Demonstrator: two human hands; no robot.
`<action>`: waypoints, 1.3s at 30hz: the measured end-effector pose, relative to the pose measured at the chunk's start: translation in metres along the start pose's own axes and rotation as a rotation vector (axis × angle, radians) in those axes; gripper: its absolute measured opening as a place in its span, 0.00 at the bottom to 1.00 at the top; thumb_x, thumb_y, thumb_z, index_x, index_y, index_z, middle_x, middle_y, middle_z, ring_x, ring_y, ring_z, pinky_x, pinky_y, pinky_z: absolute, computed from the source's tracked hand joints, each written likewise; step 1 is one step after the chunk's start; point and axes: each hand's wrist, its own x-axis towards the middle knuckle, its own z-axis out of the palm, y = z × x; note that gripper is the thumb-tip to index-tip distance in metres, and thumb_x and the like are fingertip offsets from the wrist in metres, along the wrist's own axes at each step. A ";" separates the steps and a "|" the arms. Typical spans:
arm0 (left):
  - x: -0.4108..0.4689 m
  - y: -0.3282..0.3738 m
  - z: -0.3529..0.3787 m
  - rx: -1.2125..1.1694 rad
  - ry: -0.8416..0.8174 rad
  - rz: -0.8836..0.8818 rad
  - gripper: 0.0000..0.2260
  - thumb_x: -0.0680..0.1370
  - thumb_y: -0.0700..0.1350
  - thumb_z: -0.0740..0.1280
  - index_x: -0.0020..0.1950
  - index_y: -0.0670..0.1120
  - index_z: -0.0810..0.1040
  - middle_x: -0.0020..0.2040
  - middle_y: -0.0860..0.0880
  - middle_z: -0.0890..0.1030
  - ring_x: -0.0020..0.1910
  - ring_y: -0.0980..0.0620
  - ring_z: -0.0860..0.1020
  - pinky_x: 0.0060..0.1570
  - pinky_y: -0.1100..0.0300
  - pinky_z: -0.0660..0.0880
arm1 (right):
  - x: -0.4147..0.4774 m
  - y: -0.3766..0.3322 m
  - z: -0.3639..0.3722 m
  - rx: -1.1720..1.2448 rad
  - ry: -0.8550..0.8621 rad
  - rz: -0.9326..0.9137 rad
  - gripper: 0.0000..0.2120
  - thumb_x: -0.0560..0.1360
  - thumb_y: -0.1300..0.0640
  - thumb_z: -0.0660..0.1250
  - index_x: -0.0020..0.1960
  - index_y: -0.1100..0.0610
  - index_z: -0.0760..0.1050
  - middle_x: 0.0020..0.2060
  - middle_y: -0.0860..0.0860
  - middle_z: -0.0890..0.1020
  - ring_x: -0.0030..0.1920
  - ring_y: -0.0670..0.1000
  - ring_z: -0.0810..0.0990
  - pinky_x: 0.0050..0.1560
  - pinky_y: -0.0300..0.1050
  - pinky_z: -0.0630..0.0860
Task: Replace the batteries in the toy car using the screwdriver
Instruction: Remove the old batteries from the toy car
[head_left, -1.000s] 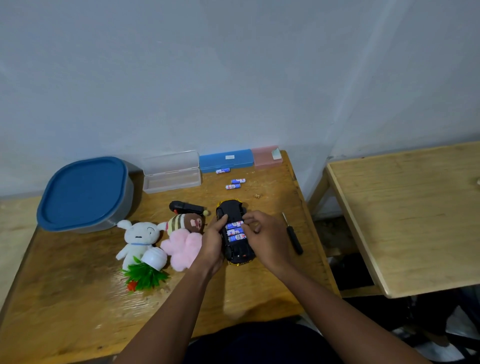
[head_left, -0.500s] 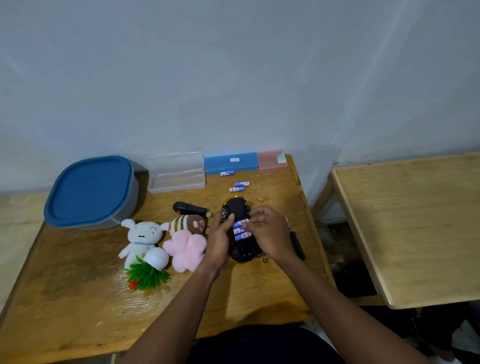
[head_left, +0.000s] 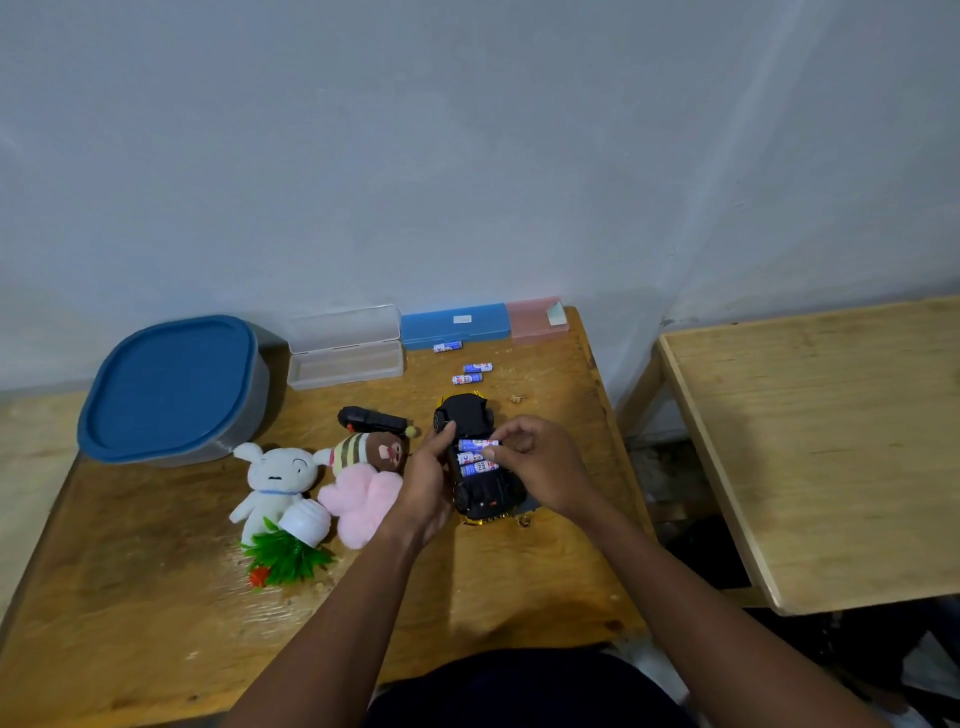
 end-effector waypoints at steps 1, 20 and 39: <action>0.001 0.001 0.000 0.004 0.000 0.000 0.18 0.85 0.48 0.57 0.70 0.42 0.75 0.64 0.37 0.81 0.59 0.39 0.81 0.59 0.44 0.78 | 0.000 -0.001 0.000 0.093 0.018 0.020 0.05 0.72 0.55 0.76 0.47 0.53 0.82 0.41 0.50 0.86 0.41 0.45 0.84 0.40 0.43 0.81; 0.008 0.002 0.001 0.051 -0.019 0.042 0.14 0.83 0.43 0.63 0.68 0.43 0.75 0.61 0.40 0.83 0.59 0.40 0.83 0.60 0.45 0.79 | -0.001 -0.021 0.014 -0.234 0.020 0.079 0.10 0.72 0.47 0.74 0.52 0.49 0.84 0.36 0.44 0.81 0.38 0.45 0.81 0.39 0.45 0.78; 0.006 0.007 -0.006 0.067 -0.073 0.019 0.15 0.83 0.44 0.62 0.68 0.40 0.76 0.56 0.40 0.84 0.54 0.44 0.84 0.50 0.52 0.81 | -0.012 -0.024 0.020 -0.459 0.102 -0.248 0.11 0.69 0.46 0.65 0.46 0.48 0.84 0.29 0.44 0.81 0.31 0.44 0.79 0.32 0.44 0.77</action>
